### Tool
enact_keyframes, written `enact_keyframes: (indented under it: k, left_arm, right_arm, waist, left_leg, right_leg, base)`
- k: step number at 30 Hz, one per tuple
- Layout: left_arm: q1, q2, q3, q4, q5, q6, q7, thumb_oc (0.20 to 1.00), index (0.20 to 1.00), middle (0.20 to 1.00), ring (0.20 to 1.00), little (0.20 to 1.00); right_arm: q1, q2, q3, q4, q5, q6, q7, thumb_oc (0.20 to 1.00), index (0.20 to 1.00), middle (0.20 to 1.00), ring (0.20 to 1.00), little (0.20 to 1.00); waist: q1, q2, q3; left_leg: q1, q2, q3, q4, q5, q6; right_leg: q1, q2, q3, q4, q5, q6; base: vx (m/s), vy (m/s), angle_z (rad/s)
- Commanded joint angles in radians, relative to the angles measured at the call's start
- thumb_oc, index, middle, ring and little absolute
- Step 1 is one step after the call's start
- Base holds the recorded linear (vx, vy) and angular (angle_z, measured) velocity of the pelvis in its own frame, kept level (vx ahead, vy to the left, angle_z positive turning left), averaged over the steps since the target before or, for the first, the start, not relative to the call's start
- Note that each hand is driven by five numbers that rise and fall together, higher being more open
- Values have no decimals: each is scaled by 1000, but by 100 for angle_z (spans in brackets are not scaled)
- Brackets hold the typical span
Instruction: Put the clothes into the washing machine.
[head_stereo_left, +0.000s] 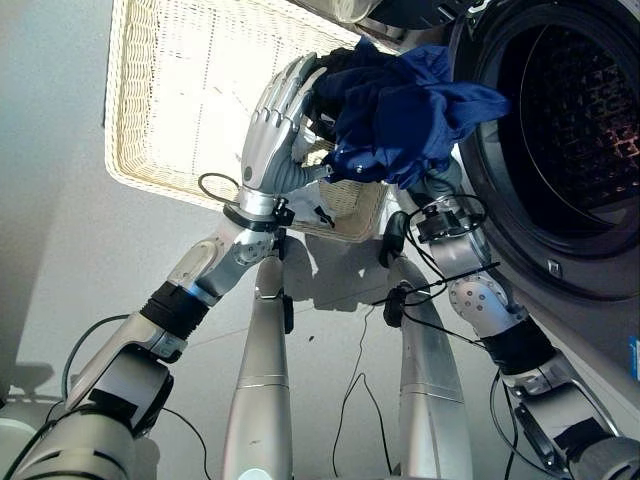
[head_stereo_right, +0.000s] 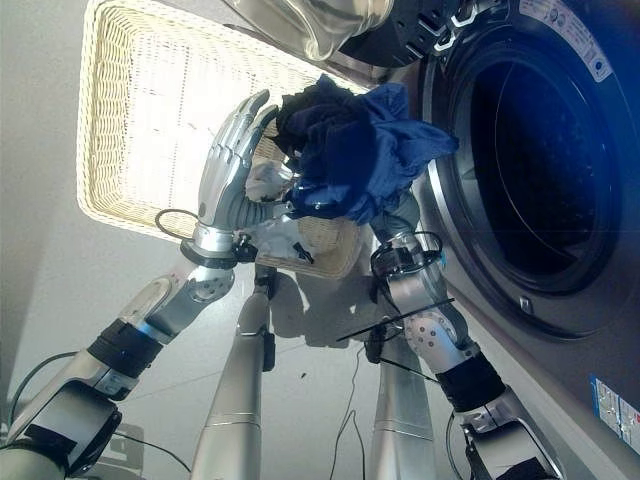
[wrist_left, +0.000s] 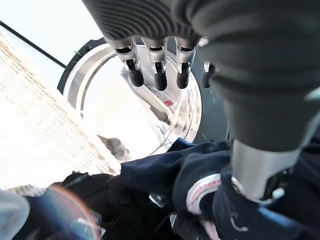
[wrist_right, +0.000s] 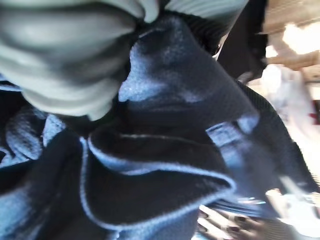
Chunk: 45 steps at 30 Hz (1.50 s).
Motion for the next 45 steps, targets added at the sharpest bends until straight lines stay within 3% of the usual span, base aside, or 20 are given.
enact_keyframes:
  k: [1,6,12,14,19,22,25,26,29,32,33,36,37,40,41,42,43,44,45]
  left_arm:
    - [10,-25,46,-17,-37,-4,-12,1000,1000,1000,1000,1000]
    - [18,-6,63,44,-76,14,50,1000,1000,1000,1000,1000]
    - [22,6,85,111,-119,3,103,1000,1000,1000,1000,1000]
    - [30,-6,106,176,-235,-36,148,1000,1000,1000,1000,1000]
    - [2,-59,125,378,-426,-100,173,1000,1000,1000,1000,1000]
    - [-9,-65,125,420,-462,-95,177,1000,1000,1000,1000,1000]
    - [-56,-55,116,533,-561,-97,158,1000,1000,1000,1000,1000]
    - [-92,-45,106,590,-591,-92,132,1000,1000,1000,1000,1000]
    - [-119,-34,87,636,-616,-94,106,1000,1000,1000,1000,1000]
    - [-113,-16,64,683,-636,-126,96,1000,1000,1000,1000,1000]
    - [-93,-9,55,679,-627,-133,114,1000,1000,1000,1000,1000]
    - [-51,7,54,654,-621,-137,134,1000,1000,1000,1000,1000]
    - [-22,24,57,636,-626,-134,141,1000,1000,1000,1000,1000]
    - [0,40,64,635,-634,-140,139,1000,1000,1000,1000,1000]
    - [3,48,73,645,-642,-143,129,1000,1000,1000,1000,1000]
    - [1,49,74,647,-644,-144,126,1000,1000,1000,1000,1000]
    - [-7,54,76,657,-648,-144,111,1000,1000,1000,1000,1000]
    - [-8,54,75,657,-648,-144,110,1000,1000,1000,1000,1000]
    - [-15,59,75,671,-648,-154,97,1000,1000,1000,1000,1000]
  right_arm:
    - [12,-8,-69,-106,8,-112,30,200,200,200,200,200]
    - [21,-19,-121,-92,-8,-164,15,200,200,200,200,200]
    - [21,-28,-160,-64,-22,-181,-35,200,200,200,200,200]
    - [20,-38,-187,-11,-18,-179,-82,200,200,200,200,200]
    - [-39,-66,-214,236,52,-125,-128,200,200,200,200,200]
    - [-60,-79,-207,296,62,-103,-148,200,200,200,200,200]
    - [-142,-132,-158,533,126,-55,-132,200,200,200,200,200]
    - [-201,-157,-126,665,181,-2,-132,200,200,200,200,200]
    - [-286,-210,-106,806,271,28,-169,200,200,200,200,200]
    - [-422,-318,-138,985,377,-12,-211,200,200,200,200,200]
    - [-474,-366,-150,1021,368,-114,-278,200,200,200,200,200]
    - [-517,-422,-151,990,343,-240,-368,200,200,200,200,200]
    - [-536,-466,-152,934,279,-310,-465,200,200,200,200,200]
    - [-548,-513,-162,910,221,-352,-542,200,200,200,200,200]
    - [-536,-542,-182,906,175,-360,-580,391,391,391,391,391]
    - [-532,-547,-186,907,173,-358,-585,448,448,448,448,448]
    - [-523,-560,-195,918,146,-341,-592,655,655,655,655,655]
    - [-523,-561,-195,918,146,-341,-592,702,702,702,702,702]
    - [-527,-571,-191,942,143,-326,-582,1000,1000,1000,1000,1000]
  waist:
    - [-30,53,-20]
    - [-38,50,-20]
    - [-40,52,-20]
    - [-44,53,-20]
    - [-46,54,-20]
    - [-46,54,-20]
    - [-43,55,-20]
    - [-42,58,-20]
    - [-37,64,-20]
    - [-26,68,-20]
    - [-20,64,-20]
    - [-16,57,-20]
    - [-20,48,-20]
    - [-24,40,-20]
    - [-30,34,-20]
    - [-31,32,-20]
    - [-32,30,-20]
    - [-32,30,-20]
    - [-30,30,-20]
  left_leg:
    - [-20,-107,-11,19,7,93]
    - [-17,-101,-5,16,7,90]
    - [-16,-98,-3,21,6,88]
    - [-14,-94,2,23,5,84]
    - [-19,-87,12,27,5,78]
    - [-18,-85,15,24,5,76]
    - [-17,-80,21,15,10,70]
    - [-18,-78,24,13,12,66]
    - [-18,-76,21,18,8,66]
    - [-18,-69,16,38,-11,65]
    - [-24,-66,9,42,-19,65]
    - [-26,-64,1,32,-22,64]
    - [-22,-64,-2,27,-26,64]
    - [-17,-63,-4,24,-28,65]
    - [-14,-63,-6,25,-30,68]
    - [-13,-64,-7,25,-31,69]
    - [-10,-66,-9,24,-31,71]
    - [-10,-67,-9,24,-31,71]
    - [-9,-70,-13,26,-32,74]
  right_leg:
    - [51,38,-93,-88,103,98]
    - [53,40,-91,-89,104,99]
    - [52,42,-86,-82,103,98]
    - [54,44,-83,-82,102,98]
    - [49,48,-81,-77,102,97]
    - [50,50,-83,-80,103,96]
    - [52,57,-85,-91,105,90]
    - [50,61,-85,-93,104,85]
    - [48,66,-80,-95,104,79]
    - [58,65,-82,-89,93,78]
    - [61,65,-87,-91,91,79]
    - [65,69,-93,-100,91,80]
    - [71,75,-91,-111,92,80]
    - [77,80,-88,-116,90,79]
    - [80,83,-87,-114,86,77]
    - [81,84,-86,-113,85,77]
    - [84,86,-86,-111,81,75]
    - [83,85,-86,-111,81,75]
    - [84,85,-85,-109,78,73]
  base:
    - [0,0,0]
    - [0,0,0]
    - [0,0,0]
    - [0,0,0]
    - [0,0,0]
    - [-4,2,-3]
    - [-7,9,-6]
    - [-1,13,-5]
    - [10,2,-5]
    - [0,0,0]
    - [-13,-32,-2]
    - [-10,-21,-3]
    - [-12,-12,-6]
    - [-10,5,-6]
    - [-4,12,-3]
    - [0,0,0]
    - [0,0,0]
    - [0,0,0]
    - [0,0,0]
